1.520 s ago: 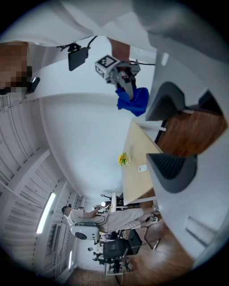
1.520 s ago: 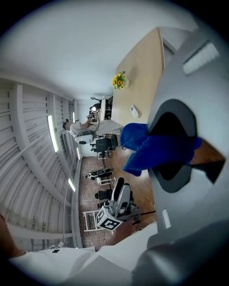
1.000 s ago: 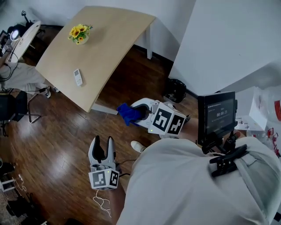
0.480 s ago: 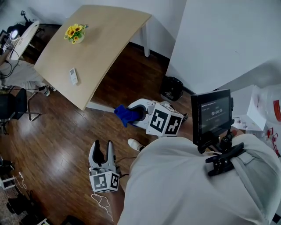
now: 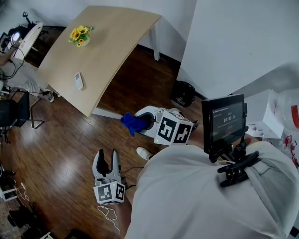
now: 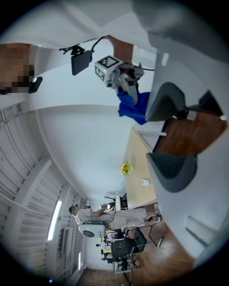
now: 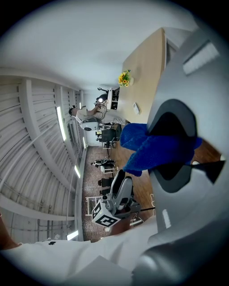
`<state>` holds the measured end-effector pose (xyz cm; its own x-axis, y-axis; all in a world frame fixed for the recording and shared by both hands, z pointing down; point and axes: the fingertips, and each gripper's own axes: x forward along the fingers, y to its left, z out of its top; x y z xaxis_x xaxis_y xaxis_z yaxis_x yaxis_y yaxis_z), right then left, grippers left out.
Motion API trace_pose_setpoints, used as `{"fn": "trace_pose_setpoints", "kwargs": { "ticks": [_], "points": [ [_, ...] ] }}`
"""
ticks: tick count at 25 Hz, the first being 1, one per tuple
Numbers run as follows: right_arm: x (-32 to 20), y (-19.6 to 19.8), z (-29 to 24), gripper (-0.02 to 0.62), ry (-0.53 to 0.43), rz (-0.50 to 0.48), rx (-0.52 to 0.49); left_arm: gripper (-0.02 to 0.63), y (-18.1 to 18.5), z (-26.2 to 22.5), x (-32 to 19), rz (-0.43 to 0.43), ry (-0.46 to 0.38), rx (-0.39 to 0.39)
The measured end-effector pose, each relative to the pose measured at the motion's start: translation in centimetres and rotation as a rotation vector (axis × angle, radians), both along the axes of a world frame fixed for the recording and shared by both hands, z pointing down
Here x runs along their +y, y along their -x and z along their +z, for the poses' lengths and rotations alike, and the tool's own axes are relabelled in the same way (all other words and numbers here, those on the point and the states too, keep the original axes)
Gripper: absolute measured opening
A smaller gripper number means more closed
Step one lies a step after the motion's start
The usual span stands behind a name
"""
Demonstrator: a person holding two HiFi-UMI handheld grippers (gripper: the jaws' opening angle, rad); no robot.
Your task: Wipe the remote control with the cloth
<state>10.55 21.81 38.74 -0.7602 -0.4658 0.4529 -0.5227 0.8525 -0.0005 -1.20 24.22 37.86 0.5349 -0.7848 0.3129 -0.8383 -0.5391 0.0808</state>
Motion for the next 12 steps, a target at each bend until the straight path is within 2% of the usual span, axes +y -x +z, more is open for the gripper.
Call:
{"fn": "trace_pose_setpoints", "kwargs": {
  "ticks": [12],
  "points": [
    [0.15, 0.48, -0.06, 0.089, 0.002, -0.01, 0.0, 0.239, 0.88, 0.72, 0.43, 0.012, -0.011, -0.003]
  ]
}}
